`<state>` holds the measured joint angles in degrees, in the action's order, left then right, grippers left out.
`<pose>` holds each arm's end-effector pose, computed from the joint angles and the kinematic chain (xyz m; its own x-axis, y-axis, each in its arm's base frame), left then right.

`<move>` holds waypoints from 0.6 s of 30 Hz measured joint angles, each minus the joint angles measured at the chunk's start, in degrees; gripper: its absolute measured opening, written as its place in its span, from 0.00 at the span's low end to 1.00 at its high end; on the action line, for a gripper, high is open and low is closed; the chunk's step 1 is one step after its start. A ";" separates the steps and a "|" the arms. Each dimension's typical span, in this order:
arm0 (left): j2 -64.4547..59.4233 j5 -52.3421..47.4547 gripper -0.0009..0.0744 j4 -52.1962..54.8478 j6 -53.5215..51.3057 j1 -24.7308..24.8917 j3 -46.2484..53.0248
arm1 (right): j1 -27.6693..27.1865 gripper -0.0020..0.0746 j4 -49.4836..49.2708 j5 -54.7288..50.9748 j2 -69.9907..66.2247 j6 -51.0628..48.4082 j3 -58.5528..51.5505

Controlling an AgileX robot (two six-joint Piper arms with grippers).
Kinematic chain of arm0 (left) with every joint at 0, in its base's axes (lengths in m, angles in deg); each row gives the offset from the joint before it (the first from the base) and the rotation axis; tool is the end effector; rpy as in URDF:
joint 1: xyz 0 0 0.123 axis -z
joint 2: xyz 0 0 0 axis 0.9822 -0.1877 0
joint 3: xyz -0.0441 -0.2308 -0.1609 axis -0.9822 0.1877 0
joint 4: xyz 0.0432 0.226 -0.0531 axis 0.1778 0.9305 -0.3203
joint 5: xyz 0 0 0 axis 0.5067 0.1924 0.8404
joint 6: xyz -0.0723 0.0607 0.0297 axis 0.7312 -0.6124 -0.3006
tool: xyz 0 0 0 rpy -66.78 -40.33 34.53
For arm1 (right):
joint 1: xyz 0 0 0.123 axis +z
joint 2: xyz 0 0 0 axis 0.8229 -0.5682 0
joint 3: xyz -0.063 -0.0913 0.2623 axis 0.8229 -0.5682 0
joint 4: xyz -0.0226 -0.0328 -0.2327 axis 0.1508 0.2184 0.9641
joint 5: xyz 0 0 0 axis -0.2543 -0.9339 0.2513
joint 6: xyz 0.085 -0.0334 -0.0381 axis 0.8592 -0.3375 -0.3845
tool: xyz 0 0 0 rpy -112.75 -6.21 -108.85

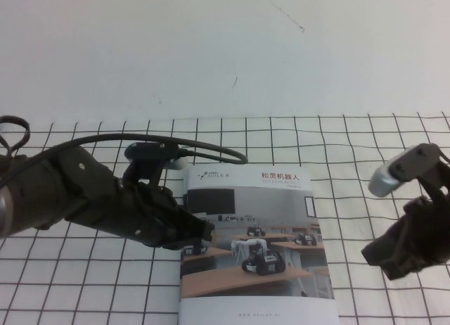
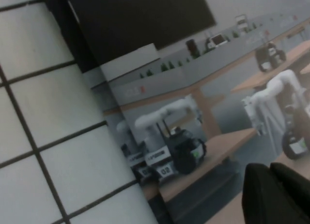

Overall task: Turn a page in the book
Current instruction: Open the closed book

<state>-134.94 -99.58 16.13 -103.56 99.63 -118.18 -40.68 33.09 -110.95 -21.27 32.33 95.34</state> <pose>0.2757 -0.1407 0.2084 -0.8599 0.1519 -0.4874 0.3692 0.8443 -0.3883 0.2266 0.0994 0.2236 -0.7121 -0.4696 -0.5219 -0.6395 0.7407 0.2061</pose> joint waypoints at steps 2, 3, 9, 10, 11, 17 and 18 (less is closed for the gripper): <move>-1.91 1.45 0.01 0.00 1.29 0.05 0.01 | 0.37 0.02 -0.05 1.70 -3.78 -0.27 2.30; -2.94 2.30 0.01 -0.37 2.10 0.05 -0.13 | 0.35 0.02 -0.21 2.80 -5.58 -0.40 3.48; -8.85 7.43 0.01 -3.17 4.32 0.05 -0.32 | 0.48 0.06 -1.65 7.00 -14.91 -0.69 9.27; -9.69 7.93 0.01 -3.66 4.63 0.05 -0.32 | 0.48 0.09 -1.65 7.00 -16.13 -0.69 10.10; -10.35 8.24 0.01 -4.02 4.97 0.05 -0.32 | 0.48 0.14 -1.95 6.88 -17.58 -0.41 11.11; -12.57 8.10 0.01 -5.77 5.20 0.05 -0.80 | 0.51 0.55 -5.85 2.36 -25.21 0.58 16.44; -12.67 8.02 0.01 -6.04 5.20 0.05 -0.82 | 0.60 0.59 -6.12 1.89 -26.54 0.89 17.10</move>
<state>-147.61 -91.56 10.09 -98.36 99.68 -119.00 -40.08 26.96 -109.06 -47.81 33.21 112.43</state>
